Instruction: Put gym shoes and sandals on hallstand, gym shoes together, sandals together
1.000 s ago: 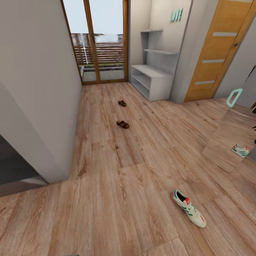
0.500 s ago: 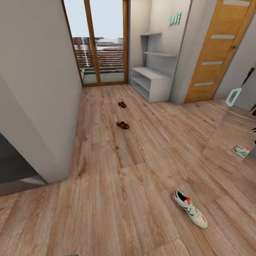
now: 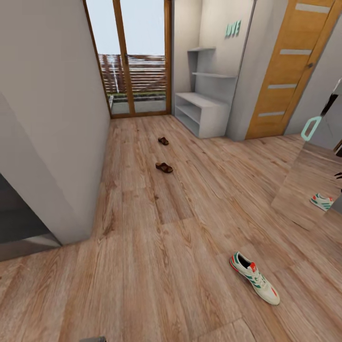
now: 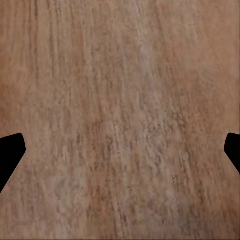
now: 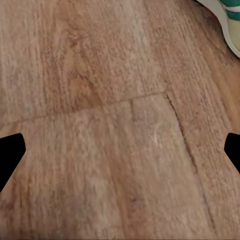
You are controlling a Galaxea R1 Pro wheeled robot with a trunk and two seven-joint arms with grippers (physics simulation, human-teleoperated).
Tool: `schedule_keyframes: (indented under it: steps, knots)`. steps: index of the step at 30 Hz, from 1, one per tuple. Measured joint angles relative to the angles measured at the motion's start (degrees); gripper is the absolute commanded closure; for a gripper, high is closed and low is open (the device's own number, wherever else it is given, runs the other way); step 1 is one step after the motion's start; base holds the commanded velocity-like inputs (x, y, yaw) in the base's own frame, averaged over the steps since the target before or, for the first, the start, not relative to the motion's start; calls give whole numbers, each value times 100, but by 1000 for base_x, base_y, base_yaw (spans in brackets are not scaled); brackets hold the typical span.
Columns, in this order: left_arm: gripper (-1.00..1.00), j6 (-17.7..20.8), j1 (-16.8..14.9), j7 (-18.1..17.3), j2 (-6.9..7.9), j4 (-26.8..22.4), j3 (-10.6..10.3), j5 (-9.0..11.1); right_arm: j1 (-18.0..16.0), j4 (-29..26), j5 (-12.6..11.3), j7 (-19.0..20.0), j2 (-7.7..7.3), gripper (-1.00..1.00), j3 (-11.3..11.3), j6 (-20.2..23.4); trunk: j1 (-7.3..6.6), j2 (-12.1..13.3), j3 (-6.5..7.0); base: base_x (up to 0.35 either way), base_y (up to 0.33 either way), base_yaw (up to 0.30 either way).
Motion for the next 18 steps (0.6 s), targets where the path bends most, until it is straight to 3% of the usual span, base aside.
schedule_keyframes:
  steps: [3, 5, 8, 14, 18]
  knots:
    - [-100, 54, -66, -7, -14, -40, -4, -1, -5, -63, -5, -2, 3, -100, -4, 3, 66, -120, -45, 0, 0, 0]
    - [-100, 152, -487, -3, -48, -204, -31, -34, -82, -412, -7, -5, -13, -100, -10, 20, 110, -200, -77, 0, 0, 0]
    - [-100, 345, -814, -2, -59, -264, -45, -45, -233, -718, -3, 6, -21, -100, -11, 43, 176, -321, -130, 0, 0, 0]
    - [-100, 1023, -1396, -5, -54, -323, -58, -65, -773, -1182, -1, 18, -47, -100, -18, 243, 308, -561, -237, 0, 0, 0]
    - [-100, 1321, -1605, -8, -34, -342, -64, -66, -1249, -1307, -4, 36, -55, -100, -20, 766, 352, -643, -273, 0, 0, 0]
